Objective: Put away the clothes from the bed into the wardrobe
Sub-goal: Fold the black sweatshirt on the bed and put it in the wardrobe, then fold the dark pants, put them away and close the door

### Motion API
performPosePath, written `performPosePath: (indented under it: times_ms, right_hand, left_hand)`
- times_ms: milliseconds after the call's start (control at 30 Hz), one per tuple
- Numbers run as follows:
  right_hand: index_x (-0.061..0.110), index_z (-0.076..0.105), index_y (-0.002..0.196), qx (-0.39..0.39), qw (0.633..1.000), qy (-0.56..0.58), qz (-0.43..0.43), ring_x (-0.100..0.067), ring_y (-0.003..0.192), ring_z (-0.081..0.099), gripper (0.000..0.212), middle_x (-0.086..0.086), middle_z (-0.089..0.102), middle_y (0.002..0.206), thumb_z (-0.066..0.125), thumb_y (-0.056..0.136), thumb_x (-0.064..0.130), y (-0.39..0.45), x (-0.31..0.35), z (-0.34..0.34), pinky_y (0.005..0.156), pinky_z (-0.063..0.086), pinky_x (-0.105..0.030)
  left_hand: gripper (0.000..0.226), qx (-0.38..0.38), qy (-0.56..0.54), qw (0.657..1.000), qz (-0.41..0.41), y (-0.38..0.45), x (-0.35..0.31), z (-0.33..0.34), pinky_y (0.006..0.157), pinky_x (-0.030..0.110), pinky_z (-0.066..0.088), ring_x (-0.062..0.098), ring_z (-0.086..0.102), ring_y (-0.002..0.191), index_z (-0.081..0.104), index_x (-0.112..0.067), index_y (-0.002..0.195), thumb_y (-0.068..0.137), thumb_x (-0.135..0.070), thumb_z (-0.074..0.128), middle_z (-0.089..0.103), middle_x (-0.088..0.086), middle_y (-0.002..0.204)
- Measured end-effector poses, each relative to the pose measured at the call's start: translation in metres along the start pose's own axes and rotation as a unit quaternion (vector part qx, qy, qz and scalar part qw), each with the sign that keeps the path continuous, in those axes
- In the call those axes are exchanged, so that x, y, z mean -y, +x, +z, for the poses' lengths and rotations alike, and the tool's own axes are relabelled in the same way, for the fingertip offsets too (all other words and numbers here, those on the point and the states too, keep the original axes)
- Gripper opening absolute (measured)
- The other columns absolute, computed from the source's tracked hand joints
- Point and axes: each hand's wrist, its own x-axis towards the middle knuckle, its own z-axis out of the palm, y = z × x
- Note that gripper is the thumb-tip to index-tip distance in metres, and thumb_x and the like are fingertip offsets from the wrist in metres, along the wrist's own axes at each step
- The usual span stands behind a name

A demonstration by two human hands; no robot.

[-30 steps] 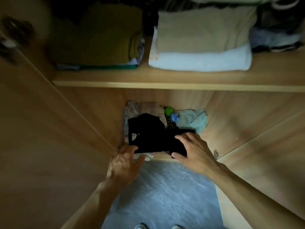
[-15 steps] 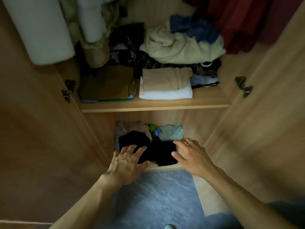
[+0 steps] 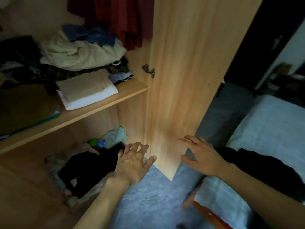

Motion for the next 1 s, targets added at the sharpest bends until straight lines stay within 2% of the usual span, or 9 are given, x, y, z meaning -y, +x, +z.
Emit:
performPosePath:
  times_ms: [100, 233, 333, 467, 633, 700, 800, 933, 1000]
  right_hand:
    - [0.037, 0.035, 0.149, -0.017, 0.998, 0.004, 0.064, -0.023, 0.135, 0.041, 0.086, 0.008, 0.038, 0.152, 0.021, 0.075, 0.078, -0.05, -0.038, -0.006, 0.108, 0.04, -0.044]
    - [0.038, 0.031, 0.151, -0.035, 0.989, 0.011, 0.145, -0.026, 0.142, 0.033, 0.088, 0.005, 0.032, 0.158, 0.019, 0.078, 0.086, -0.116, -0.094, -0.007, 0.111, 0.038, -0.049]
    - [0.039, 0.027, 0.152, -0.05, 0.979, 0.015, 0.199, -0.025, 0.148, 0.023, 0.074, 0.004, 0.026, 0.161, 0.034, 0.088, 0.075, -0.168, -0.132, -0.006, 0.114, 0.033, -0.049]
    - [0.036, 0.027, 0.154, -0.06, 0.965, 0.041, 0.252, -0.023, 0.15, 0.018, 0.091, 0.003, 0.025, 0.163, 0.013, 0.075, 0.08, -0.238, -0.181, 0.001, 0.118, 0.027, -0.05]
    - [0.035, 0.025, 0.154, -0.08, 0.946, 0.074, 0.306, -0.024, 0.151, 0.018, 0.086, 0.002, 0.022, 0.163, 0.015, 0.079, 0.076, -0.332, -0.257, 0.017, 0.118, 0.027, -0.047]
    - [0.034, 0.024, 0.155, -0.084, 0.941, 0.095, 0.315, -0.024, 0.15, 0.018, 0.083, 0.001, 0.022, 0.163, 0.017, 0.082, 0.074, -0.366, -0.288, 0.023, 0.118, 0.028, -0.047]
    - [0.035, 0.025, 0.154, -0.093, 0.939, 0.102, 0.315, -0.023, 0.149, 0.021, 0.086, 0.001, 0.024, 0.163, 0.013, 0.079, 0.076, -0.408, -0.327, 0.03, 0.116, 0.03, -0.047]
    - [0.034, 0.025, 0.154, -0.085, 0.94, 0.095, 0.315, -0.026, 0.151, 0.016, 0.071, 0.001, 0.023, 0.163, 0.035, 0.093, 0.069, -0.444, -0.365, 0.032, 0.118, 0.024, -0.049]
    - [0.034, 0.026, 0.154, -0.089, 0.941, 0.09, 0.315, -0.028, 0.152, 0.013, 0.079, 0.001, 0.023, 0.163, 0.023, 0.086, 0.074, -0.453, -0.379, 0.031, 0.121, 0.018, -0.051]
  left_hand:
    - [0.073, 0.03, -0.037, 0.997, 0.061, 0.007, -0.042, 0.011, 0.118, 0.044, 0.025, 0.026, 0.024, 0.147, 0.03, -0.037, 0.152, 0.091, -0.076, 0.023, 0.024, -0.003, 0.162]
    - [0.097, 0.053, -0.035, 0.989, 0.134, 0.008, -0.105, 0.024, 0.115, 0.041, 0.026, 0.024, 0.03, 0.144, 0.03, -0.037, 0.152, 0.074, -0.088, 0.004, 0.025, -0.005, 0.162]
    - [0.101, 0.064, -0.005, 0.98, 0.189, 0.007, -0.159, 0.037, 0.114, 0.041, 0.026, 0.021, 0.032, 0.142, 0.03, -0.036, 0.152, 0.073, -0.09, 0.0, 0.025, -0.006, 0.161]
    - [0.118, 0.073, 0.022, 0.965, 0.251, -0.001, -0.238, 0.058, 0.109, 0.036, 0.033, 0.02, 0.036, 0.14, 0.031, -0.033, 0.151, 0.06, -0.095, -0.011, 0.031, -0.006, 0.158]
    - [0.127, 0.075, 0.081, 0.95, 0.291, -0.011, -0.335, 0.094, 0.113, 0.037, 0.035, 0.021, 0.036, 0.142, 0.031, -0.03, 0.153, 0.056, -0.093, -0.023, 0.031, -0.003, 0.161]
    - [0.118, 0.09, 0.077, 0.949, 0.293, -0.022, -0.378, 0.106, 0.115, 0.039, 0.034, 0.021, 0.037, 0.141, 0.032, -0.03, 0.153, 0.063, -0.096, -0.009, 0.033, -0.003, 0.16]
    - [0.08, 0.092, 0.059, 0.948, 0.298, -0.036, -0.437, 0.128, 0.116, 0.037, 0.034, 0.018, 0.041, 0.139, 0.037, -0.034, 0.149, 0.083, -0.076, 0.021, 0.037, -0.007, 0.157]
    - [0.059, 0.098, 0.053, 0.945, 0.308, -0.047, -0.483, 0.145, 0.114, 0.035, 0.037, 0.018, 0.044, 0.138, 0.041, -0.031, 0.147, 0.096, -0.061, 0.044, 0.042, -0.007, 0.154]
    - [0.057, 0.101, 0.07, 0.94, 0.317, -0.042, -0.499, 0.149, 0.112, 0.035, 0.04, 0.018, 0.045, 0.136, 0.041, -0.031, 0.146, 0.097, -0.059, 0.045, 0.042, -0.006, 0.154]
